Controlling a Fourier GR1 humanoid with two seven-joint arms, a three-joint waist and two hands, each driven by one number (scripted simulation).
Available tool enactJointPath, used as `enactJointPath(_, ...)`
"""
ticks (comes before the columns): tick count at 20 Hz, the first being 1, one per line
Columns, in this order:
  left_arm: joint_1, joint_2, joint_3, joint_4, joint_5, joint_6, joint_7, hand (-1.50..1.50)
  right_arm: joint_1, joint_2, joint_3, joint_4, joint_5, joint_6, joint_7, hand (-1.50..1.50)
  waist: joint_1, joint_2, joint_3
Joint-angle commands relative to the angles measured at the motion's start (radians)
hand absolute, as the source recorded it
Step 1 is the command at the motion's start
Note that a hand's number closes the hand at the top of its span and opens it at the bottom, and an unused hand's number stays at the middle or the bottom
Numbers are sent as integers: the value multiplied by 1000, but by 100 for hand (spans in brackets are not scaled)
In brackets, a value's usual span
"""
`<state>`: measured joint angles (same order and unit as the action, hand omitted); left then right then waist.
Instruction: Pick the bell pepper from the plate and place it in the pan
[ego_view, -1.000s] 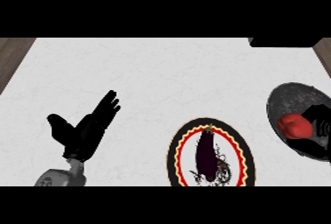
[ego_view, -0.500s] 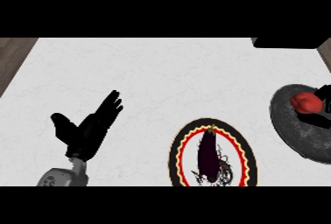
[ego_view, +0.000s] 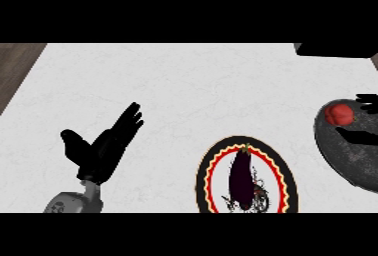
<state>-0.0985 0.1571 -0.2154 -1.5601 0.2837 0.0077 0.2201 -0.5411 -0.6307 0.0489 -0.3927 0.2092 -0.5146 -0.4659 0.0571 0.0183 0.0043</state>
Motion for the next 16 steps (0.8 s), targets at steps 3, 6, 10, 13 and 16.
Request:
enactJointPath(3,-9,-8,32,72,8,-25,-62,0,-63,38,-95,110,-85,131,-174,-150,-13,4,2)
enactJointPath(6,28,9,32,26,9,-23,-38,0,-67,93,-180,74,-184,188,-249,-150,-20,-5,1)
enactJointPath(10,-38,-12,42,82,-6,-3,-35,0,-75,1,-275,137,-274,387,-295,-150,-31,0,1)
enactJointPath(13,-22,9,62,62,22,-33,-35,0,-89,-66,-301,196,-301,545,-242,-150,-21,0,1)
enactJointPath(16,3,0,25,36,-6,-27,-22,0,-50,-111,-297,232,-294,675,-270,-150,-22,-2,1)
